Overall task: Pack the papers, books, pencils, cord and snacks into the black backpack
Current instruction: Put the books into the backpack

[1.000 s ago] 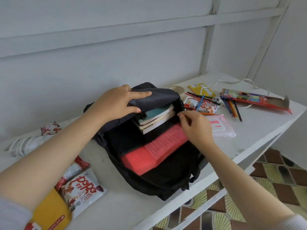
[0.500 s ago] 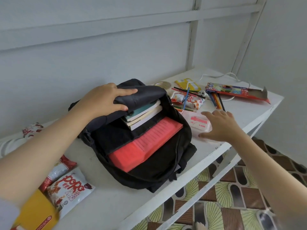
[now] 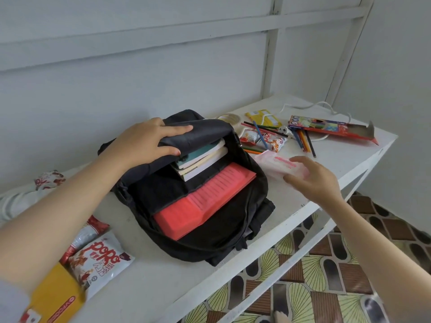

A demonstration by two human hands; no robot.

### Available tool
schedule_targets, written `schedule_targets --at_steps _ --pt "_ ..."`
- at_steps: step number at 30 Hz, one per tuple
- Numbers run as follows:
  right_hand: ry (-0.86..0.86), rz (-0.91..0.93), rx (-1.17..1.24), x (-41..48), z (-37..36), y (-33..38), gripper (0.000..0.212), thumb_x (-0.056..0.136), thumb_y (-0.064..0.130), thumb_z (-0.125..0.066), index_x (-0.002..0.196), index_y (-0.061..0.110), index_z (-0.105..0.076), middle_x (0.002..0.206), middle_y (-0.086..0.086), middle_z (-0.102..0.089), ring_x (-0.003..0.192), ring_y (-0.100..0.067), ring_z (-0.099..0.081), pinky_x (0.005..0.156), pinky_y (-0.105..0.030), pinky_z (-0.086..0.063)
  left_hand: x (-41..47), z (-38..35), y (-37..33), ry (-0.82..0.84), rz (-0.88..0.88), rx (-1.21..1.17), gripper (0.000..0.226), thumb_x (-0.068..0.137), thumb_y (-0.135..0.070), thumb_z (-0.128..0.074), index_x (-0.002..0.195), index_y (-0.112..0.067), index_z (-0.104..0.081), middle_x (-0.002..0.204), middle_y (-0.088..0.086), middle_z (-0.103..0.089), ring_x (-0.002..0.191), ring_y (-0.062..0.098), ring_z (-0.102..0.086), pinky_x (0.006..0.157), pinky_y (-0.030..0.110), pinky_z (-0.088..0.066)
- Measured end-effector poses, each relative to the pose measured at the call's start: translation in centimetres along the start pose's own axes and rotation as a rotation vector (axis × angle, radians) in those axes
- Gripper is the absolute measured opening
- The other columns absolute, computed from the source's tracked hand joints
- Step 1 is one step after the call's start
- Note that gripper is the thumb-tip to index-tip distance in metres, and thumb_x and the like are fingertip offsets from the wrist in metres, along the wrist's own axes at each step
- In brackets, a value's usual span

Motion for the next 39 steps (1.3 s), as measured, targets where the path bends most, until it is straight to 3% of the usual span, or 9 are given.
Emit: schedule_targets --at_steps 6,11,14,17,20,26,32,35,39 --pt "-0.035 -0.086 0.524 -0.4 0.9 1.9 0.06 0.067 0.06 -0.055 0.12 0.032 -0.055 0.106 -0.003 -0.064 0.084 -0.01 -0.059 0.059 -0.018 -0.042 -1.8 -0.5 0.4 -0.057 -0.047 0.047 0.054 0.089 -0.037 -0.056 0.132 -0.056 -0.031 0.131 -0.004 -0.044 0.112 0.017 -0.05 0.084 0.03 -0.041" --pt "0.121 0.093 0.637 -1.5 -0.2 6.2 0.047 0.061 0.054 -0.061 0.106 0.042 -0.061 0.097 0.006 -0.066 0.085 -0.016 -0.061 0.067 -0.027 -0.046 -4.1 -1.0 1.3 0.002 -0.037 -0.017 0.07 0.084 -0.038 -0.062 0.135 -0.058 -0.019 0.119 -0.005 -0.054 0.105 0.016 -0.054 0.085 0.032 -0.046" --pt "0.169 0.257 0.54 -3.0 -1.1 8.7 0.048 0.062 0.051 -0.063 0.108 0.038 -0.061 0.103 0.016 -0.063 0.092 -0.01 -0.06 0.073 -0.028 -0.049 -5.8 -1.5 2.2 0.093 0.024 -0.071 0.081 0.083 -0.039 -0.066 0.135 -0.065 -0.01 0.093 0.002 -0.066 0.077 0.008 -0.06 0.078 0.027 -0.049" --pt "0.239 0.42 0.35 -4.6 -2.2 11.6 0.055 0.061 0.059 -0.058 0.111 0.036 -0.059 0.111 0.02 -0.06 0.099 -0.002 -0.055 0.072 -0.013 -0.042 -6.2 -1.0 2.3 0.012 0.032 -0.037 0.074 0.087 -0.033 -0.063 0.135 -0.063 -0.014 0.07 0.004 -0.061 0.061 0.004 -0.052 0.063 0.018 -0.041" --pt "0.282 0.549 0.18 -5.5 -4.1 14.2 0.06 0.062 0.065 -0.055 0.114 0.034 -0.058 0.112 0.015 -0.062 0.102 -0.006 -0.055 0.074 -0.012 -0.041 -5.9 0.4 1.9 -0.056 0.024 -0.002 0.067 0.089 -0.031 -0.059 0.132 -0.063 -0.018 0.081 0.007 -0.063 0.06 0.007 -0.049 0.064 0.028 -0.045" --pt "0.174 0.454 -0.062 -5.6 -8.4 18.6 0.066 0.072 0.069 -0.053 0.125 0.029 -0.047 0.115 0.002 -0.057 0.103 -0.018 -0.05 0.073 -0.026 -0.042 -5.6 1.9 0.9 -0.061 0.012 0.038 0.065 0.089 -0.028 -0.06 0.131 -0.059 -0.021 0.074 0.002 -0.053 0.06 0.004 -0.042 0.057 0.017 -0.03" --pt "0.59 0.553 -0.005 -5.5 -11.1 20.2 0.077 0.081 0.051 -0.06 0.146 0.024 -0.029 0.136 -0.01 -0.042 0.123 -0.029 -0.041 0.097 -0.033 -0.04 -5.9 2.0 0.5 -0.062 0.034 0.004 0.061 0.091 -0.027 -0.058 0.133 -0.055 -0.024 0.079 -0.012 -0.05 0.064 -0.003 -0.041 0.061 0.014 -0.029" --pt "0.458 0.625 -0.161 -5.3 -11.0 20.8 0.074 0.082 0.056 -0.059 0.145 0.033 -0.03 0.135 -0.007 -0.041 0.123 -0.026 -0.04 0.094 -0.036 -0.043 -5.6 1.9 0.4 -0.061 0.028 0.006 0.062 0.091 -0.029 -0.056 0.132 -0.058 -0.019 0.098 -0.003 -0.061 0.077 0.006 -0.046 0.071 0.024 -0.035" --pt "0.306 0.543 -0.189 -4.5 -11.8 22.4 0.067 0.083 0.058 -0.057 0.141 0.032 -0.039 0.118 -0.01 -0.044 0.113 -0.028 -0.041 0.08 -0.037 -0.046 -5.5 2.4 0.4 -0.068 0.03 0.024 0.063 0.091 -0.029 -0.057 0.133 -0.057 -0.02 0.098 0.003 -0.062 0.083 0.015 -0.053 0.073 0.029 -0.041"
Point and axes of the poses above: each hand's wrist, its own x-axis towards the middle knuckle, its own z-axis out of the back of the hand, y = z × x, the point moved 4 cm from there along x, towards the middle knuckle
